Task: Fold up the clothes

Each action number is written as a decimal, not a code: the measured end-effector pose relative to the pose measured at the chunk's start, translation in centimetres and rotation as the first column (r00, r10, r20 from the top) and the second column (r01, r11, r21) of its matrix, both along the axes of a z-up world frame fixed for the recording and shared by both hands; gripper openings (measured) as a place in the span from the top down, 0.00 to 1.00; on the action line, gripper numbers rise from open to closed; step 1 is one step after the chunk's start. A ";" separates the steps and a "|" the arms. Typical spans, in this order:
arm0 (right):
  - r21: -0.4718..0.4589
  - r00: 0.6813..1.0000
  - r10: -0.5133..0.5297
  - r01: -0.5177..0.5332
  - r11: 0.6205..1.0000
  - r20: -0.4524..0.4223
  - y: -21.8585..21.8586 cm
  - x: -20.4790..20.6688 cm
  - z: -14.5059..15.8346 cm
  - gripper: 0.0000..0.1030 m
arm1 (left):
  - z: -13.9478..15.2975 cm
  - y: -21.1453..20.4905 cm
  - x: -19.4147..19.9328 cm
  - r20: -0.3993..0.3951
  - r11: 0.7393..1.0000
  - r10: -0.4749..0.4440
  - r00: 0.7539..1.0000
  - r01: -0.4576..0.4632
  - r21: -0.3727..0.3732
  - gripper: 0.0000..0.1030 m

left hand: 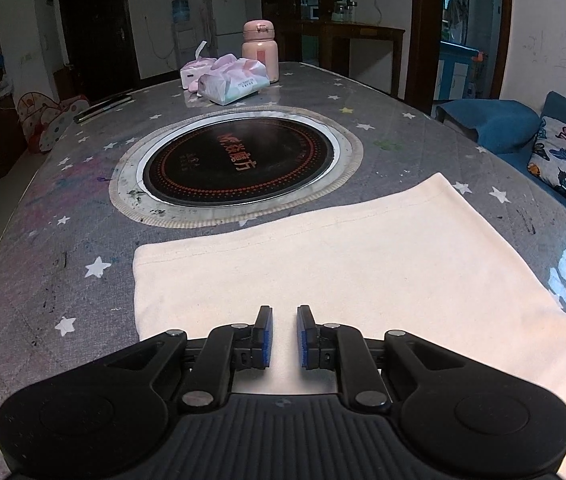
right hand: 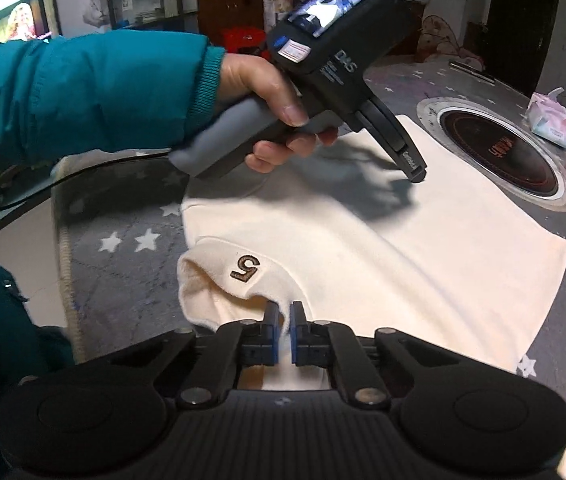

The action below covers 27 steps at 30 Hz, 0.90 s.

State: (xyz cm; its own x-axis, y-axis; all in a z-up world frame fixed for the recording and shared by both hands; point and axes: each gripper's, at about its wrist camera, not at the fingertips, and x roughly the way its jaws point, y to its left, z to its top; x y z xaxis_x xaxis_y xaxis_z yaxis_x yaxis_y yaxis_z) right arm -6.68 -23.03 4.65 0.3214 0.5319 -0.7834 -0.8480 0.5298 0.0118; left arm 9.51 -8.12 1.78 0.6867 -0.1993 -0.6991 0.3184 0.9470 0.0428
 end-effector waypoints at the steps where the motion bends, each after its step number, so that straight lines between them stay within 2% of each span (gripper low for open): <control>1: 0.003 1.000 0.003 -0.003 1.000 -0.010 0.0 -0.2 0.0 0.97 | 0.0 0.0 0.0 0.001 1.000 0.003 1.000 -0.003 -0.002 0.85; 7: 0.022 0.997 0.022 -0.021 1.000 -0.071 -0.2 -1.1 -0.2 0.96 | 0.0 0.0 0.0 0.002 1.000 0.007 1.000 -0.007 -0.004 0.84; 10: 0.034 0.995 0.016 -0.013 0.999 -0.094 -0.6 -1.4 -0.3 0.90 | 0.2 0.2 -0.5 0.001 1.000 0.003 1.000 -0.003 -0.009 0.84; 15: 0.060 0.992 -0.069 0.076 0.995 -0.106 -2.3 -1.4 -0.3 0.89 | 1.5 0.0 -3.3 0.041 0.998 -0.049 0.998 0.050 -0.024 0.84; 23: 0.119 0.971 -0.210 0.223 0.968 -0.110 -5.8 -1.8 0.4 0.89 | 2.3 -1.1 -9.7 0.054 0.985 -0.142 0.988 0.146 -0.090 0.82; 25: 0.134 0.959 -0.268 0.278 0.951 -0.090 -7.3 -1.8 0.9 0.87 | 2.2 -1.4 -11.1 0.048 0.981 -0.159 0.986 0.163 -0.105 0.82; 27: 0.135 0.932 -0.360 0.364 0.922 -0.049 -9.3 -1.4 1.3 0.83 | 2.0 -1.9 -12.3 0.048 0.976 -0.180 0.983 0.184 -0.113 0.80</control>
State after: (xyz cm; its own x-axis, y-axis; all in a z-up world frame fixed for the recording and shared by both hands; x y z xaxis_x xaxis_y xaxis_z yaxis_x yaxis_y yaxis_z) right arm -8.05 -32.30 5.92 0.4955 0.4867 -0.7195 -0.5974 0.7922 0.1245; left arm -2.83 -10.06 3.81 0.6563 -0.4016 -0.6387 0.4862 0.8725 -0.0490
